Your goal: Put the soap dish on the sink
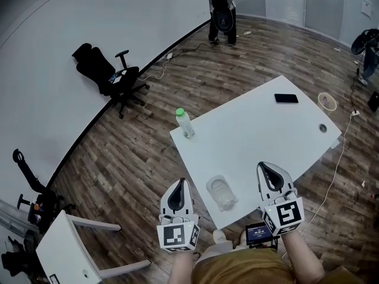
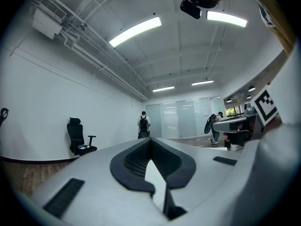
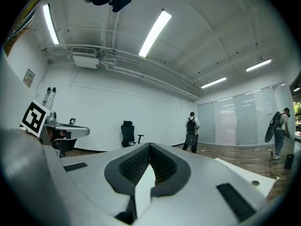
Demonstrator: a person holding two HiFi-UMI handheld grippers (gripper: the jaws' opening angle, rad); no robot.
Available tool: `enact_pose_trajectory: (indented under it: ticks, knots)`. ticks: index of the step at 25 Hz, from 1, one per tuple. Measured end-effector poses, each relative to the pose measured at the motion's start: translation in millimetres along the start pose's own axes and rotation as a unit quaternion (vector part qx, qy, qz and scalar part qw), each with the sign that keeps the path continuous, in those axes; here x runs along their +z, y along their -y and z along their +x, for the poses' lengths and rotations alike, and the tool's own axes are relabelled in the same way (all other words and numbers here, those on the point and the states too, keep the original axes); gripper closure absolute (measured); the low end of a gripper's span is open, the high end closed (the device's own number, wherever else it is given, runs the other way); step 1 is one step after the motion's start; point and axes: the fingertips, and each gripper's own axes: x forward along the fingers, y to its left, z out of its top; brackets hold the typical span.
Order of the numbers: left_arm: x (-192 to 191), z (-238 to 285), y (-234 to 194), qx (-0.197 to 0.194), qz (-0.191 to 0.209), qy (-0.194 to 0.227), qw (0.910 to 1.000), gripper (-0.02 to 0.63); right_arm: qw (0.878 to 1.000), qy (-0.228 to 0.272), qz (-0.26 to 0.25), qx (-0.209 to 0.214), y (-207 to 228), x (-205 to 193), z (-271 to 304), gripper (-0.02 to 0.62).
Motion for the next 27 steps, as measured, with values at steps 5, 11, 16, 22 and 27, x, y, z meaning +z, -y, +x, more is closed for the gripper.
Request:
enact_pose_trajectory:
  ticks: [5,11,16,22,27]
  knots:
    - [0.8,4.6,5.4,-0.015,0.002,-0.001,0.9999,0.601,1.0,-0.002,-0.007,-0.005,1.1,-1.2,3.4,0.586]
    - [-1.5,7.0,4.9,-0.025,-0.003,-0.005,0.9997,0.601,1.0,-0.001,-0.005,-0.001,-3.3,-0.6,5.0,0.586]
    - [-2.1,9.3,0.0,-0.025,-0.003,-0.007,0.9997,0.601,1.0,-0.002,-0.005,0.0,-2.6,-1.3,7.5,0.586]
    - [-6.1,9.8,-1.6,-0.025,-0.011,-0.007,0.9996,0.601,1.0,-0.005,-0.002,0.007,-5.4,-3.6,11.1,0.586]
    - [-9.0,11.3,2.3,-0.03,-0.01,-0.012,0.9994,0.601,1.0,-0.005,0.0,0.022,-11.4,-3.2,14.3,0.586]
